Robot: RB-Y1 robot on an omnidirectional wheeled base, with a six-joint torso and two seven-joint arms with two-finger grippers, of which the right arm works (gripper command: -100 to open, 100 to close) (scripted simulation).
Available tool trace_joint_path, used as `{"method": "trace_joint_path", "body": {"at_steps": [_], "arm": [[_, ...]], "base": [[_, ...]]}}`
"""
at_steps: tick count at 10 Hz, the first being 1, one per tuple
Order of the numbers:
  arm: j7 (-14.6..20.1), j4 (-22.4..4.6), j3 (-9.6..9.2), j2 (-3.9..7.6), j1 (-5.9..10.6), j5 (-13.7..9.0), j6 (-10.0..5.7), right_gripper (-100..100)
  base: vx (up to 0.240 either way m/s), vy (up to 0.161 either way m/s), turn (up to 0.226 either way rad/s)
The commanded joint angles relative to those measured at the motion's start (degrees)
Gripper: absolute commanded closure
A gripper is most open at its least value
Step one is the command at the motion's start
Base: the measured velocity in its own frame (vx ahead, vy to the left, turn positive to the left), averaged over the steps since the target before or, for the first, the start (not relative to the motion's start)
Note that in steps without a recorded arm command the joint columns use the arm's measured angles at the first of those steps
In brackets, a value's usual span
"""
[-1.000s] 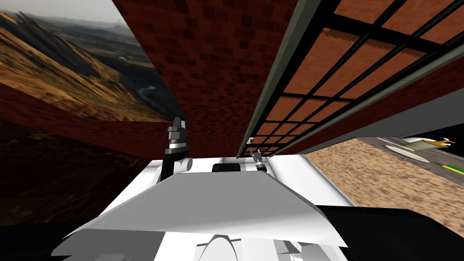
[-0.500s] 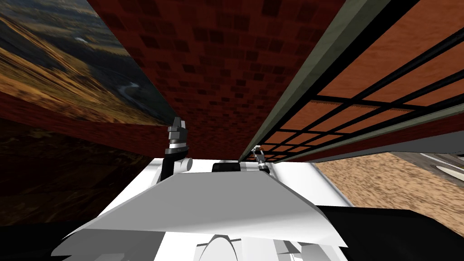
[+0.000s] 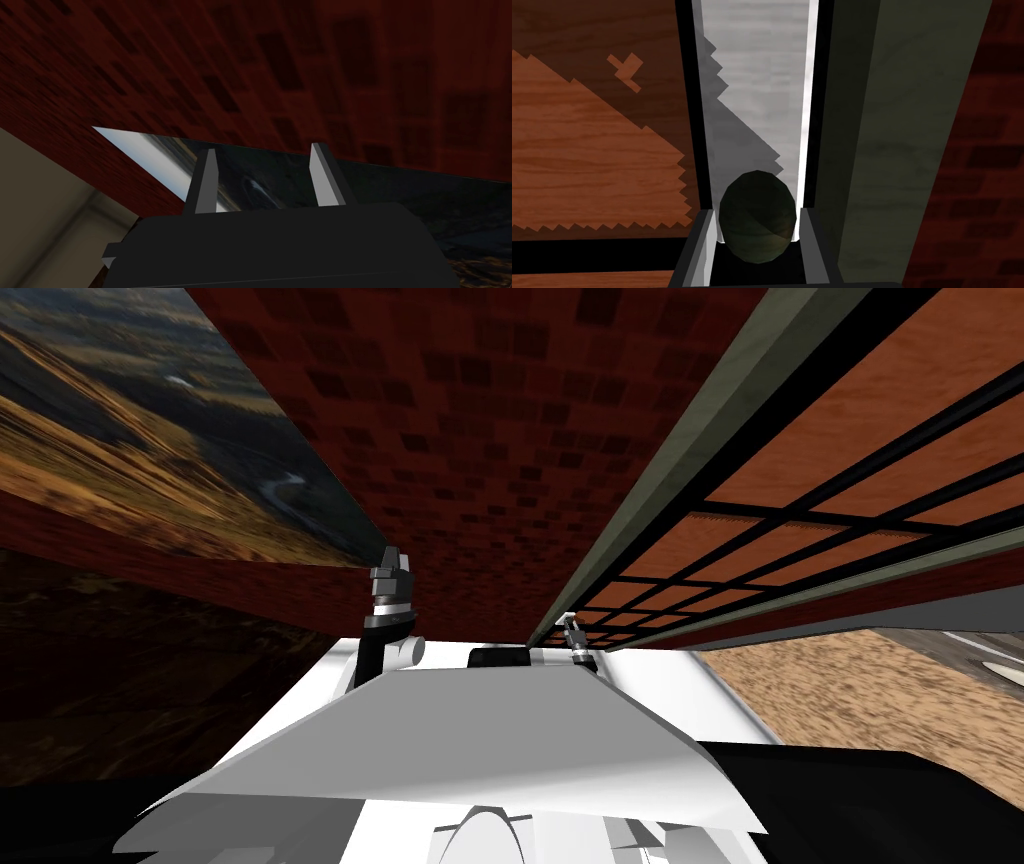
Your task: Pull the door open
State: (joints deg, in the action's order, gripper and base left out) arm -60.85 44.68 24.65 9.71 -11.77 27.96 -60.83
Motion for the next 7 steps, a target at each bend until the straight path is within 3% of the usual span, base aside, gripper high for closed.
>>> {"method": "trace_joint_path", "body": {"at_steps": [1,3,7], "arm": [[0.0,0.0,-0.19,-0.15,0.03,0.1,-0.03,100],[0.0,0.0,-0.19,-0.15,0.03,0.1,-0.03,100],[5.0,-0.2,-1.21,0.3,0.41,-2.3,0.36,100]], "base": [[0.0,0.0,0.0],[0.0,0.0,0.0],[-0.05,-0.014,0.045]]}}
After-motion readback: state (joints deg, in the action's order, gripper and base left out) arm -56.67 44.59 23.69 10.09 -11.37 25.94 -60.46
